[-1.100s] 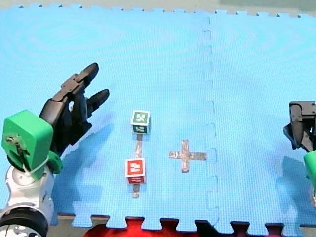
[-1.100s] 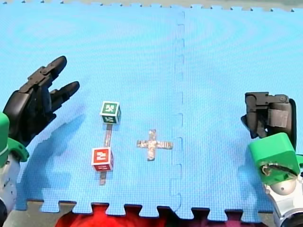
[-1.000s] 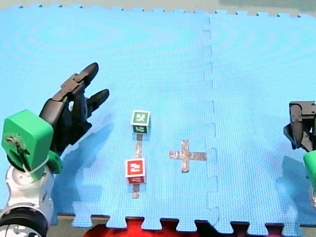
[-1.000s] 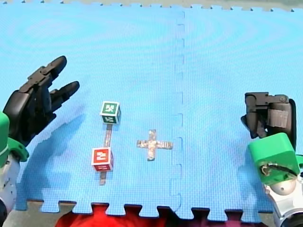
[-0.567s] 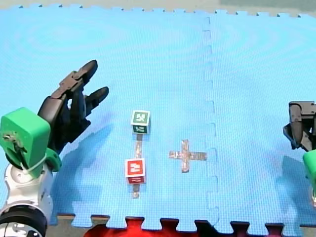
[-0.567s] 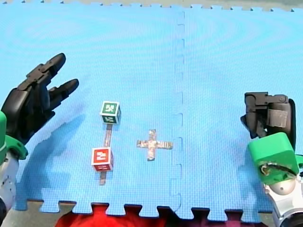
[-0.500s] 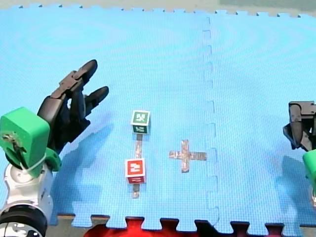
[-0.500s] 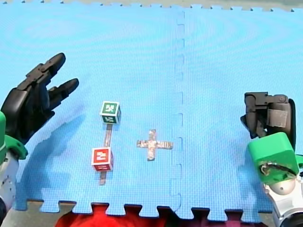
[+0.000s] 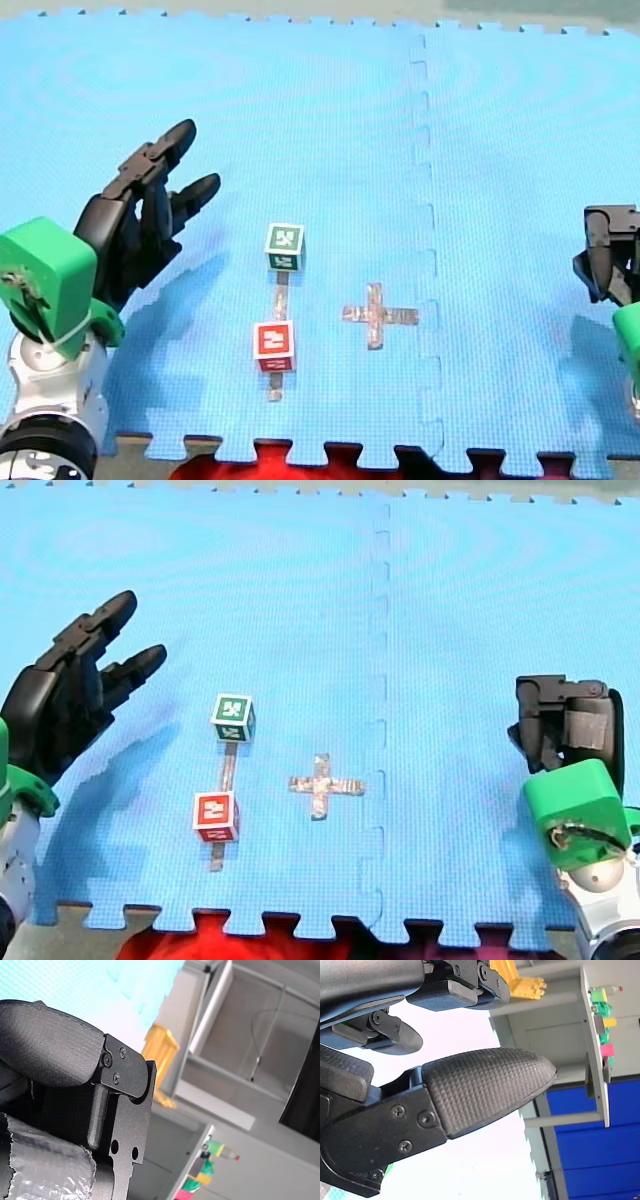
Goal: Stack cube left
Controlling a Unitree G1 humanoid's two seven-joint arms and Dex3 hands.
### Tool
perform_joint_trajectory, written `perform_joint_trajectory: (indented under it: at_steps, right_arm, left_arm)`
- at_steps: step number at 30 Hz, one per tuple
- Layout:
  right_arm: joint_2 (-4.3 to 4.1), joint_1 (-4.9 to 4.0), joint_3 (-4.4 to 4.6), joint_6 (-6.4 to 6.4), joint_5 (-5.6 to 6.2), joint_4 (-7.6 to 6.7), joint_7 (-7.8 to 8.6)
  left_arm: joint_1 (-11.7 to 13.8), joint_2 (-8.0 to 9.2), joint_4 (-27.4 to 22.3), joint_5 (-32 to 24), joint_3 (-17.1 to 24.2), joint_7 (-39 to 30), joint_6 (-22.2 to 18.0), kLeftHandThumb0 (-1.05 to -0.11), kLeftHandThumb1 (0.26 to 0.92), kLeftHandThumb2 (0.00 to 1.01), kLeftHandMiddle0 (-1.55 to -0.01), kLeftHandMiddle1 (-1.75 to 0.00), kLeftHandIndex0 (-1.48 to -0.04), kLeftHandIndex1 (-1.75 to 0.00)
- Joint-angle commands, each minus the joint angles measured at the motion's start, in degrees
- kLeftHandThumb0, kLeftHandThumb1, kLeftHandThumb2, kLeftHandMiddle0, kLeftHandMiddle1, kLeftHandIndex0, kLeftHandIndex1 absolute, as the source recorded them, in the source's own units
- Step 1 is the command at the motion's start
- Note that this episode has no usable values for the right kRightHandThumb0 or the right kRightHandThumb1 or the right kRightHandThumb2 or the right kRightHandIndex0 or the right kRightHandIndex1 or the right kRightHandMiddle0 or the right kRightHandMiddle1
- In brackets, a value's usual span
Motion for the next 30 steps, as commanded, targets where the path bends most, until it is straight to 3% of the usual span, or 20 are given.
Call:
perform_joint_trajectory:
  at_steps: [1, 13, 16, 18, 19, 20, 21, 23, 25, 29, 30]
  right_arm:
    - [-0.28, -0.17, -0.04, -0.08, 0.22, 0.00, -0.15]
    - [-0.21, -0.12, -0.22, -0.98, 0.43, 0.33, 0.16]
    - [-0.21, -0.09, -0.26, -1.02, 0.47, 0.32, 0.20]
    - [-0.21, -0.05, -0.25, -1.02, 0.41, 0.25, 0.13]
    - [-0.21, -0.04, -0.25, -1.01, 0.38, 0.21, 0.10]
    - [-0.21, -0.02, -0.25, -0.99, 0.35, 0.18, 0.07]
    - [-0.19, 0.00, -0.24, -0.98, 0.30, 0.14, 0.01]
    - [-0.18, 0.07, -0.21, -0.93, 0.18, 0.07, -0.12]
    - [-0.19, 0.15, -0.21, -0.88, 0.09, 0.00, -0.22]
    - [-0.23, 0.40, -0.10, -0.47, -0.36, -0.24, -0.85]
    - [-0.24, 0.46, -0.05, -0.28, -0.48, -0.30, -1.06]
  left_arm:
    - [-0.2, 0.07, -0.1, -0.1, 0.1, -0.1, 0.2, -1.048, 0.921, 0.74, -0.54, 0.00, -0.31, 0.00]
    - [-0.1, -0.10, -0.3, -0.3, 0.4, 0.8, 0.6, -1.048, 0.921, 0.73, -0.56, -0.01, -0.29, 0.00]
    - [0.0, -0.06, -0.3, 0.7, -0.1, 2.9, 0.1, -1.048, 0.921, 0.74, -0.74, -0.08, -0.30, 0.00]
    - [0.4, 0.29, -0.2, 3.6, -1.5, 7.6, -1.7, -1.048, 0.921, 0.75, -1.04, -0.20, -0.29, 0.00]
    - [0.7, 0.61, -0.2, 6.4, -2.9, 11.7, -3.4, -1.048, 0.921, 0.76, -1.05, -0.63, -0.28, 0.00]
    - [0.9, 0.97, -0.2, 8.9, -4.2, 15.3, -4.7, -1.048, 0.921, 0.78, -0.95, -1.17, -0.27, 0.00]
    - [1.1, 1.42, -0.3, 11.6, -5.5, 18.9, -5.8, -1.048, 0.921, 0.79, -0.87, -1.51, -0.27, -0.01]
    - [1.4, 2.09, -0.4, 16.1, -7.7, 24.7, -7.4, -1.048, 0.921, 0.76, -0.83, -1.68, -0.33, -0.04]
    - [1.5, 2.33, -0.2, 18.3, -8.7, 27.7, -8.1, -1.048, 0.921, 0.62, -0.82, -1.73, -0.44, -0.07]
    - [1.5, 2.10, 1.0, 17.1, -8.0, 26.0, -7.8, -1.048, 0.917, 0.21, -0.81, -1.75, -0.60, -0.08]
    - [1.5, 2.02, 1.4, 16.3, -7.6, 25.0, -7.8, -1.048, 0.910, 0.15, -0.81, -1.75, -0.63, -0.08]
